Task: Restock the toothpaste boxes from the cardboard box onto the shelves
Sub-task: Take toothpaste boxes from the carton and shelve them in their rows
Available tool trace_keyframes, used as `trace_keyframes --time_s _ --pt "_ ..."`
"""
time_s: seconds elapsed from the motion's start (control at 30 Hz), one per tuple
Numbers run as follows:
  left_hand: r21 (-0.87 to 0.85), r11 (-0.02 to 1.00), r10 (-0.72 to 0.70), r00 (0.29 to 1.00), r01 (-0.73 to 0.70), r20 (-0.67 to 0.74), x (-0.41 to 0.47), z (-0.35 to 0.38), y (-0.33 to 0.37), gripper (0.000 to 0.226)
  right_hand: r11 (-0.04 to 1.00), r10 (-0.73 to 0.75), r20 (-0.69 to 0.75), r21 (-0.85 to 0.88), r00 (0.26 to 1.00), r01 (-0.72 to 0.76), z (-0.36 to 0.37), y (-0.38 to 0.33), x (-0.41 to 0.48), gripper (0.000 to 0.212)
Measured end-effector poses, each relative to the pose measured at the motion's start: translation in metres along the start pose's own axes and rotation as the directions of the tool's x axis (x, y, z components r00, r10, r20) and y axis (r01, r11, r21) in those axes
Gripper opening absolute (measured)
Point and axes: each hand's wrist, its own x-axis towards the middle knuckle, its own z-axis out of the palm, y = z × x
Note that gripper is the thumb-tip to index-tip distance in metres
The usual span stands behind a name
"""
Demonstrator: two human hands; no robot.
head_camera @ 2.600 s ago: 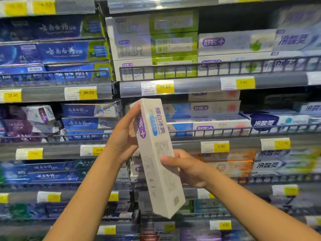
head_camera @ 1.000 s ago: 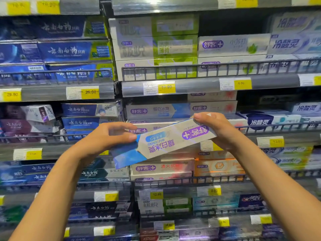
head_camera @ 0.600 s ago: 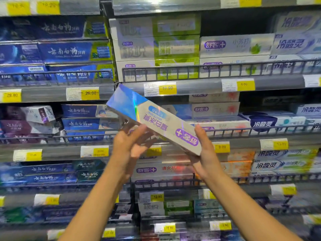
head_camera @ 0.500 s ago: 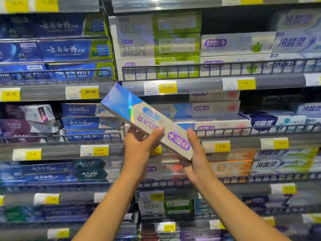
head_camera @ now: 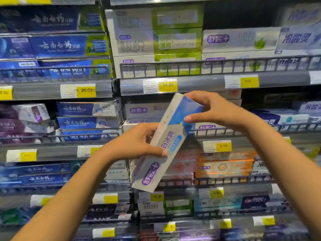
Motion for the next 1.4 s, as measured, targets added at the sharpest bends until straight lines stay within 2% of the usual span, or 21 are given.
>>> trace_keyframes --time_s 0.07,0.17,0.2,0.27,0.37,0.4,0.47,0.53,0.6,0.7,0.77,0.83,0.97,1.07,1.17,1.3,1.4 --pt "0.092 0.996 0.005 0.996 -0.014 0.094 0.004 -0.008 0.006 0.050 0.998 0.040 0.111 -0.046 0.993 -0.035 -0.010 -0.004 0.001 0.047" --pt "0.122 0.992 0.017 0.990 -0.035 0.142 0.008 -0.013 0.010 0.054 1.000 0.019 0.082 -0.006 0.996 -0.018 -0.017 0.001 0.000 0.045" --pt "0.099 0.995 0.020 0.993 -0.032 0.117 0.009 -0.013 0.010 0.058 0.999 -0.008 0.031 0.038 0.999 0.007 -0.017 0.005 -0.001 0.043" --pt "0.031 0.999 -0.018 1.000 0.019 -0.020 0.007 -0.012 0.004 0.068 0.987 -0.040 -0.091 0.155 0.995 0.053 -0.017 0.018 -0.003 0.034" --pt "-0.007 0.983 -0.177 0.947 0.182 -0.269 -0.003 -0.010 -0.012 0.082 0.911 0.006 -0.272 0.399 0.962 0.107 -0.015 0.042 -0.007 0.021" --pt "-0.038 0.973 -0.229 0.915 0.230 -0.331 -0.006 -0.008 -0.016 0.078 0.864 0.042 -0.316 0.488 0.948 0.124 -0.014 0.049 -0.008 0.024" --pt "-0.222 0.940 -0.333 0.837 0.258 -0.434 -0.009 -0.003 -0.021 0.062 0.781 0.103 -0.371 0.605 0.923 0.156 -0.011 0.063 -0.007 0.049" --pt "-0.451 0.875 -0.408 0.769 0.176 -0.493 -0.005 0.002 -0.023 0.053 0.737 0.151 -0.406 0.654 0.901 0.171 -0.004 0.071 -0.004 0.072" --pt "-0.506 0.858 -0.414 0.701 0.087 -0.581 0.002 0.006 -0.021 0.036 0.725 0.154 -0.436 0.660 0.886 0.199 0.001 0.077 0.000 0.076" --pt "-0.420 0.905 -0.366 0.618 0.064 -0.696 0.013 0.008 -0.022 0.022 0.763 0.156 -0.461 0.618 0.874 0.189 0.004 0.083 0.006 0.071" --pt "-0.356 0.931 -0.326 0.615 0.078 -0.718 0.021 0.009 -0.025 0.019 0.830 0.166 -0.477 0.540 0.863 0.139 0.003 0.085 0.010 0.071" --pt "-0.310 0.946 -0.302 0.613 0.096 -0.730 0.028 0.010 -0.028 0.010 0.892 0.167 -0.482 0.446 0.860 0.076 -0.001 0.088 0.013 0.061" --pt "-0.241 0.963 -0.267 0.592 0.123 -0.761 0.038 0.012 -0.038 0.019 0.961 0.179 -0.516 0.274 0.838 -0.036 -0.003 0.094 0.015 0.030" --pt "-0.249 0.960 -0.275 0.562 0.125 -0.780 0.042 0.016 -0.043 0.026 0.978 0.192 -0.525 0.172 0.829 -0.117 0.002 0.100 0.017 0.024" --pt "-0.271 0.953 -0.298 0.554 0.133 -0.777 0.043 0.018 -0.047 0.032 0.983 0.181 -0.554 0.101 0.813 -0.150 0.008 0.101 0.020 0.029" --pt "-0.274 0.947 -0.320 0.570 0.168 -0.757 0.044 0.019 -0.056 0.039 0.972 0.178 -0.604 -0.014 0.777 -0.233 0.015 0.097 0.025 0.060" --pt "-0.217 0.952 -0.304 0.572 0.218 -0.762 0.042 0.024 -0.058 0.053 0.964 0.162 -0.615 -0.070 0.772 -0.258 0.020 0.095 0.026 0.067"
